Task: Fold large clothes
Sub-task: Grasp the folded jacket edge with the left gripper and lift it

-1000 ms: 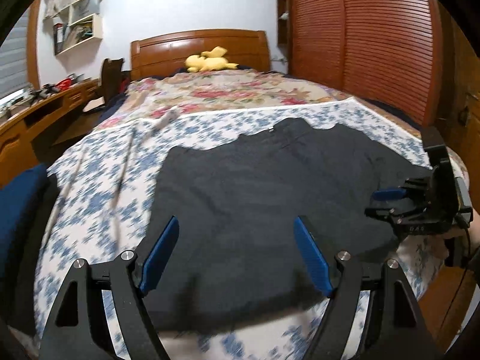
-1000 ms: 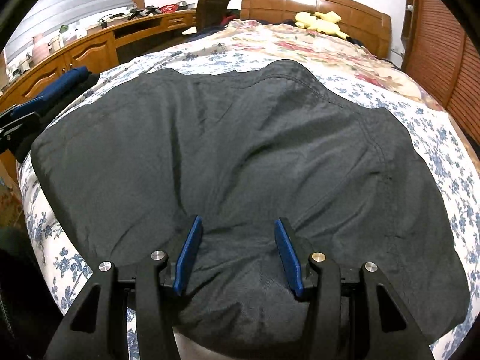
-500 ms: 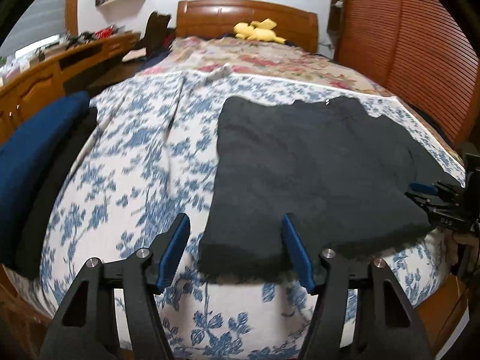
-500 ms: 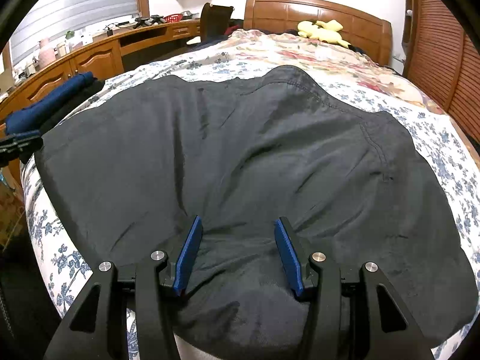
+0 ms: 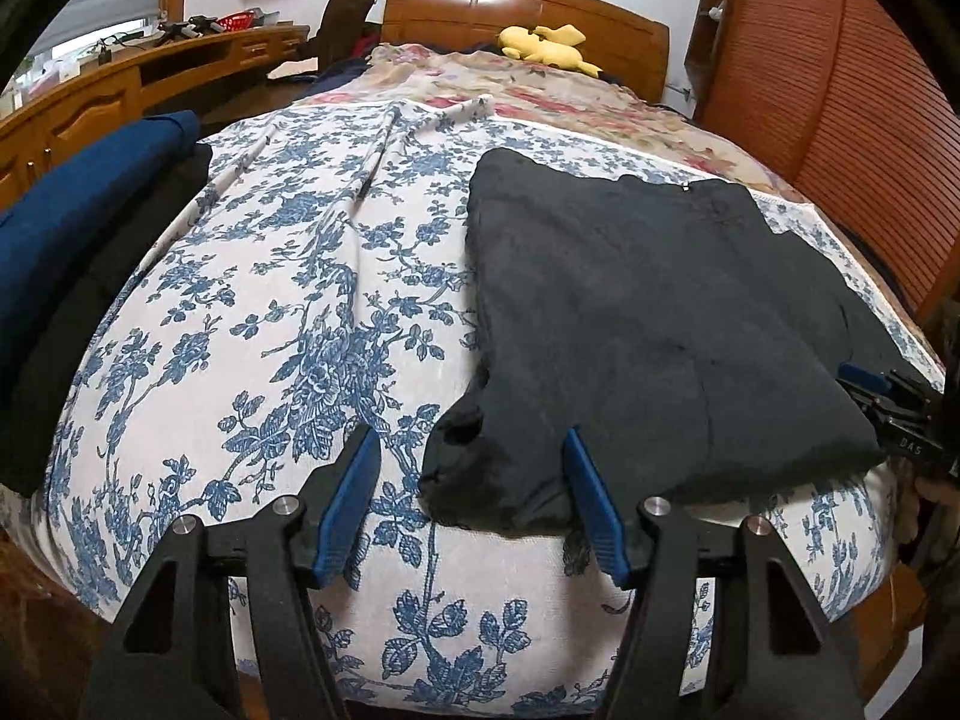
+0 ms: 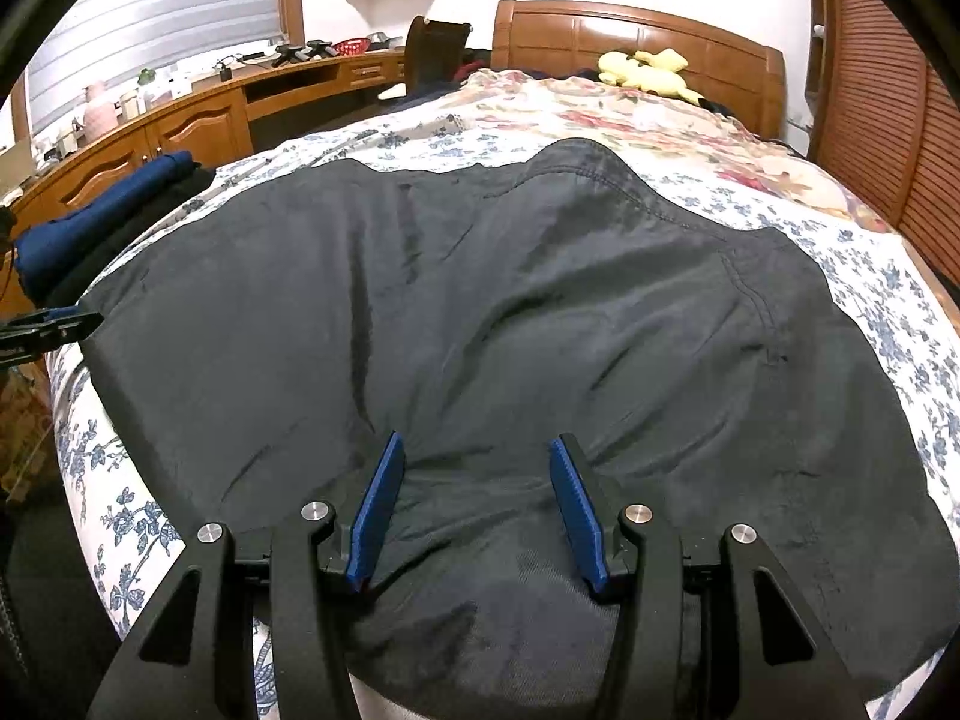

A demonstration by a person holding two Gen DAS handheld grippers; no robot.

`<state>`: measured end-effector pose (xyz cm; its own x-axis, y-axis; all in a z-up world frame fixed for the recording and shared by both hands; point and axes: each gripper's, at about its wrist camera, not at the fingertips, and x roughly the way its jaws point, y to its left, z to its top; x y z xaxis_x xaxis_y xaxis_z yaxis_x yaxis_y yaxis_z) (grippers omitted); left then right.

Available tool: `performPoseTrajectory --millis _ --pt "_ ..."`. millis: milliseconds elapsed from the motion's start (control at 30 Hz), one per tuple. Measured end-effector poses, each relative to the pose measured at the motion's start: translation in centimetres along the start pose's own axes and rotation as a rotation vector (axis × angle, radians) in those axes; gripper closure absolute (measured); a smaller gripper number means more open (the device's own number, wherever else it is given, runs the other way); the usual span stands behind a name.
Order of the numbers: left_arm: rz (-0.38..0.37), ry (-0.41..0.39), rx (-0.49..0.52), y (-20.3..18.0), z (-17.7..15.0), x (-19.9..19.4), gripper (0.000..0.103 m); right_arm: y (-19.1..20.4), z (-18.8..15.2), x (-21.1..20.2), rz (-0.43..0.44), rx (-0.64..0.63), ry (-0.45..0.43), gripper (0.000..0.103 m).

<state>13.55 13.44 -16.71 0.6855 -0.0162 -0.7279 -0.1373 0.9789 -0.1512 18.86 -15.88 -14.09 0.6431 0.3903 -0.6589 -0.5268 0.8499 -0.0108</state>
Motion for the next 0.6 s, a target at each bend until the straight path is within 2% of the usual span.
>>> performPoseTrajectory --millis 67,200,233,267,300,333,433,600 --pt "-0.006 0.001 -0.002 -0.1 -0.1 -0.1 0.045 0.0 0.0 0.0 0.000 0.002 -0.003 0.050" --pt "-0.048 0.009 -0.008 -0.3 -0.1 -0.1 0.065 0.1 0.1 0.0 -0.001 0.006 0.001 0.050" --pt "-0.045 0.014 -0.001 -0.4 0.1 -0.1 0.071 0.1 0.2 0.1 0.000 0.009 0.006 0.050" --pt "-0.051 0.022 0.001 -0.4 0.3 -0.1 0.083 0.0 0.4 0.1 0.005 0.014 0.014 0.050" --pt "-0.068 0.034 -0.004 -0.5 0.7 -0.1 0.087 -0.1 0.6 0.2 0.011 0.020 0.024 0.050" --pt "-0.070 0.040 0.005 -0.7 1.1 -0.3 0.088 -0.2 0.8 0.2 0.016 0.025 0.032 0.050" --pt "-0.069 -0.012 0.067 -2.8 3.3 -2.4 0.090 -0.3 1.1 -0.3 0.029 0.021 0.044 0.050" --pt "-0.081 -0.108 0.185 -8.3 7.3 -6.0 0.093 -1.9 0.6 -3.4 0.036 0.047 0.011 0.050"
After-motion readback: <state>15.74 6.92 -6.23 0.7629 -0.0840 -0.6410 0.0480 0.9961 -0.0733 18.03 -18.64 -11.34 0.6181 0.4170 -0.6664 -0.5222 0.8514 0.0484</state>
